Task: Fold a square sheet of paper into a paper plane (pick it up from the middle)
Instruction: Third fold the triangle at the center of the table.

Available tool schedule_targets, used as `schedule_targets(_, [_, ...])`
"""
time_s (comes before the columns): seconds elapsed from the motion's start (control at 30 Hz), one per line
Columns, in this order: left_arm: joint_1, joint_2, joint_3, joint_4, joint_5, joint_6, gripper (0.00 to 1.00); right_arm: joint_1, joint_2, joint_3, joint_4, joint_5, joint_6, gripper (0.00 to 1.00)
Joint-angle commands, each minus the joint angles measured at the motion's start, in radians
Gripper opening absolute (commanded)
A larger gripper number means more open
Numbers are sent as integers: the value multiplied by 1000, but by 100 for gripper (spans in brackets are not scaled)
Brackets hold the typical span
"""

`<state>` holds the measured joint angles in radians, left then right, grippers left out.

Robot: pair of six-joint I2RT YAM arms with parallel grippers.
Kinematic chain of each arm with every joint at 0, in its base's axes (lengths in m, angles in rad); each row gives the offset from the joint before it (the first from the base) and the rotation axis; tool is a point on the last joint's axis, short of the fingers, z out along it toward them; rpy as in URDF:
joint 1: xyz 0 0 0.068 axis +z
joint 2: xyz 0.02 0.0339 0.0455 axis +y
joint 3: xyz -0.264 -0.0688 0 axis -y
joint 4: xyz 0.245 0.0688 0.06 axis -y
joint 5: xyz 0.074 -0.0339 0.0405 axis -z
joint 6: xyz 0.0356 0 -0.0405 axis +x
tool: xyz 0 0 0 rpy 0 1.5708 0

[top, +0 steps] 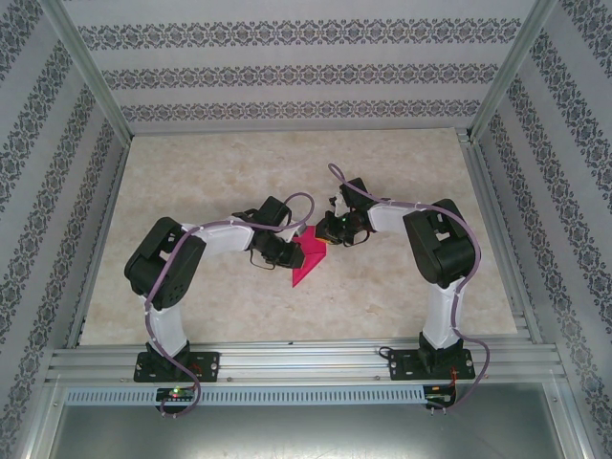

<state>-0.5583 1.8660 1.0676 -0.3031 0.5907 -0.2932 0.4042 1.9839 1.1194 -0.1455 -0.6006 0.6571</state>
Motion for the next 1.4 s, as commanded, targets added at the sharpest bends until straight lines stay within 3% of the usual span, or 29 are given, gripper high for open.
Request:
schedule_targets(0.0, [14,30,30,-13,-12,1,15,16,31,-6,-67,32,-13,15])
schedule_targets(0.43, [14,47,-12,6,-23,-11,15,17,4,0,-67,21,-3,17])
schedule_targets(0.67, [14,32,-32,53,-27,-61,13,3,-117,10,-83,49,10,18])
schedule_targets(0.9, [14,35,-42,85,-50,-107,11,-11,-297,-152,20,91,68,18])
schedule_targets(1.07, [14,38,-47,86,-55,-110,11,10,-394,-307,144,47,139,10])
schedule_targets(1.2, [13,35,-51,84,-72,-112,11,58,-438,-414,268,28,221,2])
schedule_targets(1.37, [14,36,-50,79,-87,-112,10,152,-421,-482,393,32,314,0])
